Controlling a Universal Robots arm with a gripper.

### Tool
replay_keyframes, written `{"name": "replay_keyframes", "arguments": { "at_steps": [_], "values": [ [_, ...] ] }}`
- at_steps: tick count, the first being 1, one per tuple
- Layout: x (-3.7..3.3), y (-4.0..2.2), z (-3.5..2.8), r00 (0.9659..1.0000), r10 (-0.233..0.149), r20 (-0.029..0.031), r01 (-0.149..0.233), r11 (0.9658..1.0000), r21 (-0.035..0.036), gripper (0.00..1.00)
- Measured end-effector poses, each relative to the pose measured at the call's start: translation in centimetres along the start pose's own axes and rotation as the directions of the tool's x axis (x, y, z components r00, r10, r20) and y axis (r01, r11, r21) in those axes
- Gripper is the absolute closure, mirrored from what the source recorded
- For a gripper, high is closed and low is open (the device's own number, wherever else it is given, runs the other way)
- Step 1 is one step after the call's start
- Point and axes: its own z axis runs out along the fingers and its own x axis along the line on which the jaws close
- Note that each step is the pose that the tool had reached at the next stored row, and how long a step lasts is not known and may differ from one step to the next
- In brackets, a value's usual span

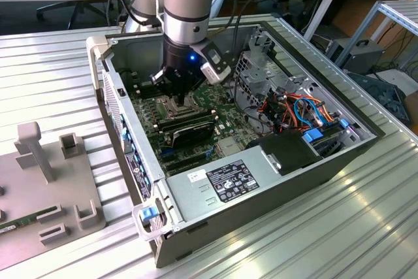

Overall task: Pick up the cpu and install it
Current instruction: 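Install the second cpu locking lever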

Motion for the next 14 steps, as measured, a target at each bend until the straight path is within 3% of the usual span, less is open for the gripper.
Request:
{"name": "replay_keyframes", "arguments": {
  "at_steps": [8, 10, 14],
  "values": [
    [-0.11, -0.02, -1.79, 1.0, 0.0, 0.0, 0.0, 1.0, 0.0, 0.89],
    [-0.12, -0.09, -1.88, 1.0, 0.0, 0.0001, 0.0, 1.0, -0.0001, 0.89],
    [-0.16, -0.82, -1.88, 1.0, 0.0, 0.0, 0.0, 1.0, 0.0, 0.89]
  ]
}}
